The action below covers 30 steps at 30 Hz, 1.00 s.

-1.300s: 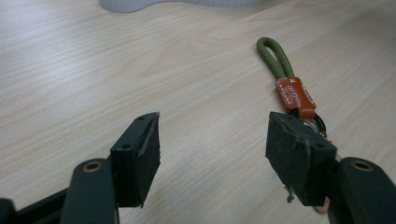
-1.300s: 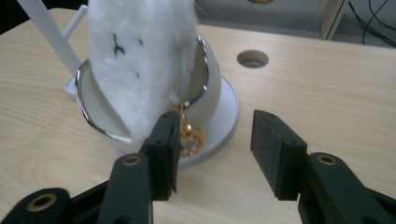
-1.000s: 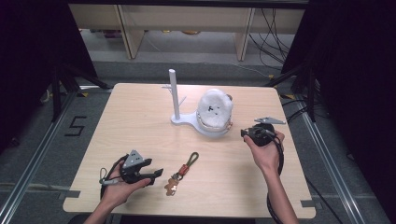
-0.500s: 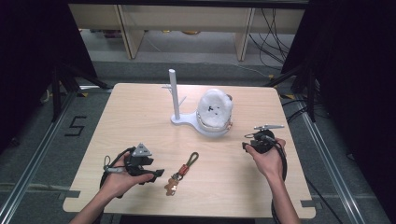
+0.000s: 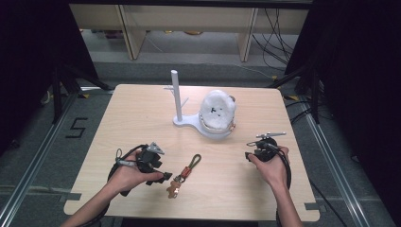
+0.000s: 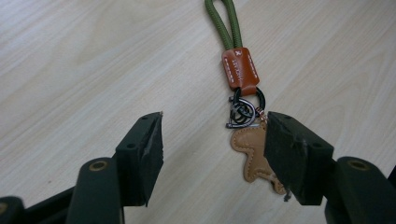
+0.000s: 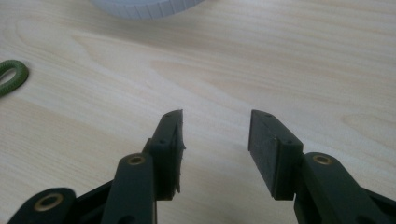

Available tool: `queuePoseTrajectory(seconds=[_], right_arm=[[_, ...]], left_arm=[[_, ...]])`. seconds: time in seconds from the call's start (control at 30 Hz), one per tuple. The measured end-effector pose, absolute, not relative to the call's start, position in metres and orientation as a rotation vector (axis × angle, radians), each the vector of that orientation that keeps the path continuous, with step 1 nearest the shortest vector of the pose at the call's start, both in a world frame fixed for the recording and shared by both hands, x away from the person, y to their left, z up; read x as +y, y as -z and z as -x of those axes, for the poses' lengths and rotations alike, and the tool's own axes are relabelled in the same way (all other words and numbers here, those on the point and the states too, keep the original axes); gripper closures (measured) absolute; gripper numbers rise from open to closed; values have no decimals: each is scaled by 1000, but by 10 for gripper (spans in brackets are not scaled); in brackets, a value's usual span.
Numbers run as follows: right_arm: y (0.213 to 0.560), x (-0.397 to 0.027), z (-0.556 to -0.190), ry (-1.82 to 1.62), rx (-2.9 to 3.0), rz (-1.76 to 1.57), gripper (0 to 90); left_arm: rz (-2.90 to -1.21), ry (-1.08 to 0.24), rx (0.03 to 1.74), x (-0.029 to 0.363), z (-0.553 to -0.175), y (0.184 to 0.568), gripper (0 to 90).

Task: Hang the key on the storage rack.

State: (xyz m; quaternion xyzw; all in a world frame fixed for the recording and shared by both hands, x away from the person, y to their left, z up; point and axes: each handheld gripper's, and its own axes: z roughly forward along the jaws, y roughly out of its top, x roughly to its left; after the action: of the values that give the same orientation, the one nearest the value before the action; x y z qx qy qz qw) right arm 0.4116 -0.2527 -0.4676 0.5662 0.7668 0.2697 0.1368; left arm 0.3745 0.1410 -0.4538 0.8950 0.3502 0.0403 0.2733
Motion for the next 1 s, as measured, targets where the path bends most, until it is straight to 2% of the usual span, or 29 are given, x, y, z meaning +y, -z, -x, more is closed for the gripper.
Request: queuePoseTrajectory(seconds=[0.23,0.67,1.0], right_arm=[[471,-252,-409,-781,2236,-1643,559],[469,-250,-407,-772,2236,-1641,547],[467,-251,-407,-791,2227,-1645,547]], left_arm=[[-2432,-8,1028,126,-385,459,368],[-2464,37,1095,107,-399,461,371],[-2560,54,1074,92,-409,463,382]])
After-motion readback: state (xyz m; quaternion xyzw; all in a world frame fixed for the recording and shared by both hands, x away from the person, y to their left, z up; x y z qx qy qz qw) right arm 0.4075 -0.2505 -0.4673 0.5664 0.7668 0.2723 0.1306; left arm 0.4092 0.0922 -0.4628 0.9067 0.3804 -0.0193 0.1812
